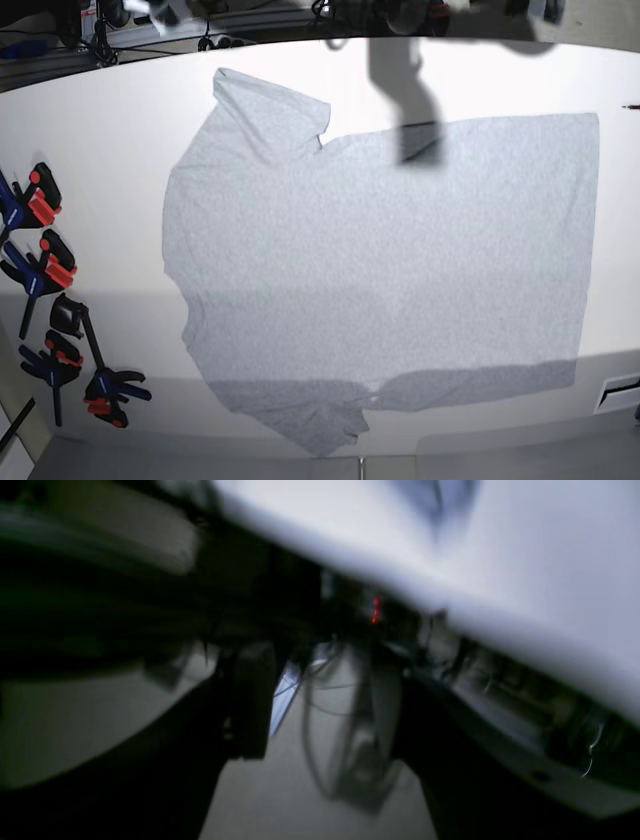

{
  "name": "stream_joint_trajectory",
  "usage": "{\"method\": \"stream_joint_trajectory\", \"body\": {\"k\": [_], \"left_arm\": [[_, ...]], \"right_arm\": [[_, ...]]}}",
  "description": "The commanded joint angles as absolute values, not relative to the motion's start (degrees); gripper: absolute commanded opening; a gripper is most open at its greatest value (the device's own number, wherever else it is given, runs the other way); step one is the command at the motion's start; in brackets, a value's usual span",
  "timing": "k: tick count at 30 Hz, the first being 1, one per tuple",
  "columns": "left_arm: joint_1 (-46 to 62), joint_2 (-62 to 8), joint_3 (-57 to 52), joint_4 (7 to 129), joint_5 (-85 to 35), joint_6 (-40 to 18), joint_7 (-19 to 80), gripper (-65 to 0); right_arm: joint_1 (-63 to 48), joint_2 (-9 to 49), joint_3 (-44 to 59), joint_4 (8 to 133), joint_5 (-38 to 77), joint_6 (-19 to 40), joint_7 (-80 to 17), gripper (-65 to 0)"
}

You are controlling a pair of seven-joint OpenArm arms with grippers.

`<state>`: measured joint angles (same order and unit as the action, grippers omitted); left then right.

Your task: Fold the T-shirt properly

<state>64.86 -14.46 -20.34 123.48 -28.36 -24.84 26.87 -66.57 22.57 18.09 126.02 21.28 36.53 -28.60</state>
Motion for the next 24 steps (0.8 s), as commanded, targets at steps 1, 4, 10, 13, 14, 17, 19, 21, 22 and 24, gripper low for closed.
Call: {"method": "stream_joint_trajectory", "body": {"k": [1,4,10,13,14,17,19,21,22,24], "left_arm": [[63.4,-14.7,-20.6,124.8,-29.0,-25.1,25.4,-33.0],[56.8,-14.8,-20.6,124.9,-29.0,-25.1,25.5,-33.0],[50.1,-17.4,-20.5,124.9,-29.0,-25.1,26.6,-33.0],[50.3,-20.3,-20.5,124.9,-29.0,-25.1,27.3,-33.0],[50.3,-20.6,-20.5,124.9,-29.0,-25.1,27.2,-33.0],[50.3,-21.0,-20.5,124.9,-28.9,-25.1,27.2,-33.0],[50.3,-21.0,-20.5,124.9,-28.9,-25.1,27.2,-33.0],[50.3,-21.0,-20.5,124.9,-29.0,-25.1,27.2,-33.0],[50.3,-21.0,-20.5,124.9,-29.0,-25.1,27.2,-33.0],[50.3,-21.0,-20.5,124.9,-29.0,-25.1,27.2,-33.0]], "right_arm": [[-65.6,22.9,18.4,127.9,21.8,38.0,-28.0,-36.0],[-60.0,22.9,18.4,130.3,22.2,38.7,-28.4,-36.0],[-50.1,24.3,14.7,130.9,15.8,38.6,-35.9,-36.0],[-48.5,28.7,8.1,130.9,5.7,37.4,-35.9,-36.1],[-48.4,30.2,5.5,130.9,1.5,35.6,-35.9,-36.5],[-48.4,33.8,-2.0,130.9,-10.1,27.7,-35.9,-39.1],[-48.4,34.8,-6.0,130.8,-15.4,24.2,-35.9,-39.2],[-48.4,34.9,-8.9,130.5,-18.2,22.0,-36.1,-39.2],[-48.3,34.9,-9.8,130.1,-19.2,21.1,-36.0,-39.2],[-47.6,34.9,-11.2,128.6,-20.6,20.3,-36.0,-39.1]]}}
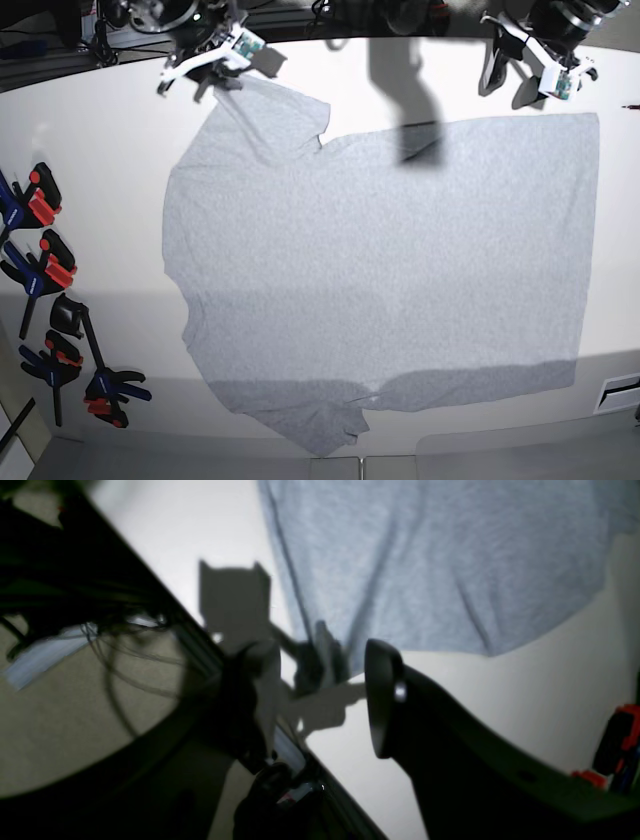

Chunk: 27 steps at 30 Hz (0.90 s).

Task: Fold the T-shirt properly
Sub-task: 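Lower both grippers and pinch the shirt's collar-side corners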

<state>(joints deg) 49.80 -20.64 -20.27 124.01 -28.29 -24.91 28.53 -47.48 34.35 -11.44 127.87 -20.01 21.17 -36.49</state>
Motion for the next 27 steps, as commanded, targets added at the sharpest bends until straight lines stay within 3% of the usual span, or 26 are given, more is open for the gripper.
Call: {"method": "stream_joint_trajectory", "body": {"k": [1,9,27], "left_arm": [[50.3,-21.0,-20.5,124.9,-29.0,-25.1,27.2,-33.0],[50.3,-21.0,-20.5,124.9,-29.0,-25.1,27.2,-33.0],[50.3,-21.0,-20.5,124.9,-29.0,-25.1,27.2,-33.0]], "right_arm": [[-47.1,34.9,-11.7,127.5,-21.3,20.3,-36.0,-39.1],[-42.3,34.9,-15.1,117.2,-27.7,14.4,-35.1,-38.9],[-37.0,34.9,-24.0,113.0,-28.3,15.8,-36.1,-38.9]]}}
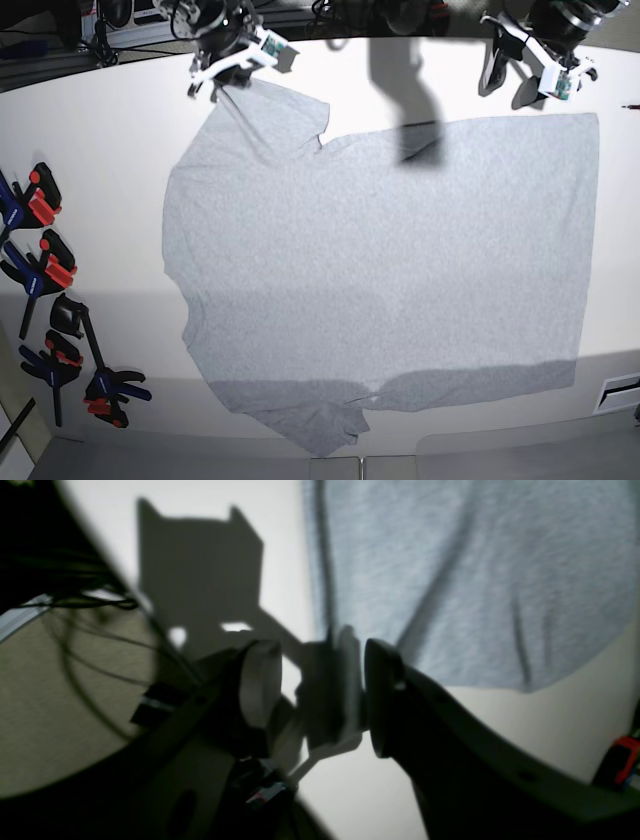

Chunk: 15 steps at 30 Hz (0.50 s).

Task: Fold the T-shirt properly
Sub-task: 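Lower both grippers and pinch the shirt's collar-side corners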

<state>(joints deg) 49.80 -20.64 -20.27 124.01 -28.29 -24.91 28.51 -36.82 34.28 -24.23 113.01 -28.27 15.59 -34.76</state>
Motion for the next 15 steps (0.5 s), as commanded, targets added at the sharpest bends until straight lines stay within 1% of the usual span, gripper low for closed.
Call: {"method": "stream_joint_trajectory", "body": {"k": [1,7,11,12,13,15], "left_arm": [[50.3,-21.0,-20.5,124.9,-29.0,-25.1,27.2,-33.0],[50.3,-21.0,-20.5,124.9,-28.7,-25.1,27.2,-33.0],[50.3,-21.0,-20.5,124.9,-28.6,-25.1,27.2,-33.0],[50.3,-21.0,-20.5,124.9,-28.5,-25.1,27.2,-33.0],[50.3,-21.0,-20.5,124.9,-28.5,-25.1,27.4,-33.0],[50.3,-21.0,-20.5,124.9,-26.7,-25.1,27.9,-33.0]], "right_arm": [[-36.4,34.9,-24.0,112.4,-28.1,15.8,-36.2,-38.9],[-34.3,35.2,-24.0,107.1,-28.0,15.9,-38.4,-38.9],[-34.3,35.2,-24.1,106.1,-28.3,15.9,-38.5,-39.0],[-34.3,35.2,-24.1,106.1,-28.3,15.9,-38.4,-41.1],[-34.3,35.2,-24.2,106.1,-28.3,15.9,-38.4,-46.0],[-34.3,35.2,-24.3,106.1,-28.3,15.8,-38.4,-59.6]]}}
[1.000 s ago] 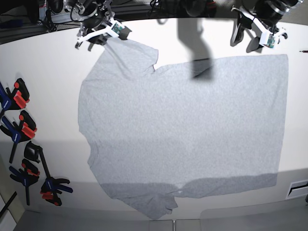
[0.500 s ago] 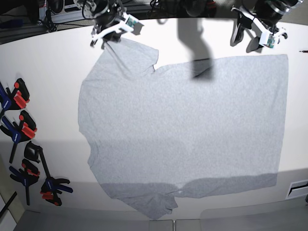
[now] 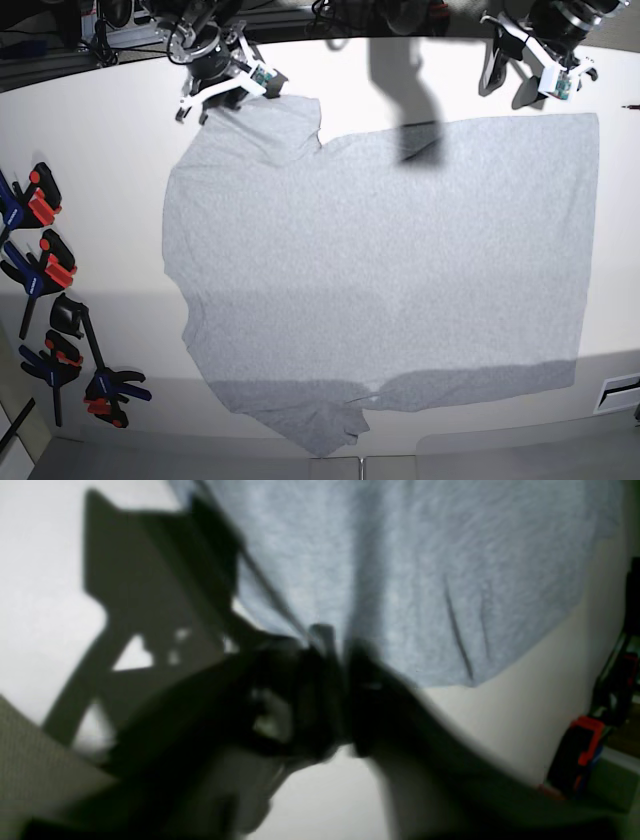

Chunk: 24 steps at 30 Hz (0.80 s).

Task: Fold the T-shirt properly
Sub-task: 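Lower both grippers and pinch the shirt's collar-side corners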

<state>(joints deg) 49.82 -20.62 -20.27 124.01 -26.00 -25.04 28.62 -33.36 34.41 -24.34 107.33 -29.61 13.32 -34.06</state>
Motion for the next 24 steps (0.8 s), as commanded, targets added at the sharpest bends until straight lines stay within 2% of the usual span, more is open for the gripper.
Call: {"method": "stream_joint_trajectory", "body": {"k": [1,9,12,16,22,24], "left_arm": [[50.3,-21.0,-20.5,124.9,-24.6,-25.1,27.9,-33.0],[50.3,-25.8,-20.5,124.5,-16.6,-25.1,26.8,-33.0],[50.3,-29.2,-20.5,122.0,-8.2,-25.1,25.7,-33.0],[50.3,-35.0,-20.5,117.6,-4.6,-25.2,27.0,-33.0],[49.5,-41.9,-17.2,109.2,8.4,-25.0,12.2,-33.0],[47.5,-42.4,-14.5,106.6,10.5,-24.8,11.0,-33.0]], "right_arm": [[-34.3,35.2,-24.4,106.1,-28.3,15.9,-38.4,-65.0],[-34.3,35.1,-24.4,106.1,-28.3,15.8,-38.6,-65.0],[-34.3,35.1,-24.4,106.1,-28.3,15.8,-38.6,-65.0],[-34.3,35.1,-24.4,106.1,-28.3,15.9,-38.6,-65.0],[-34.3,35.1,-24.4,106.1,-28.3,15.7,-38.2,-65.0],[-34.3,35.1,-24.4,106.1,-28.3,13.8,-37.7,-65.0]]}}
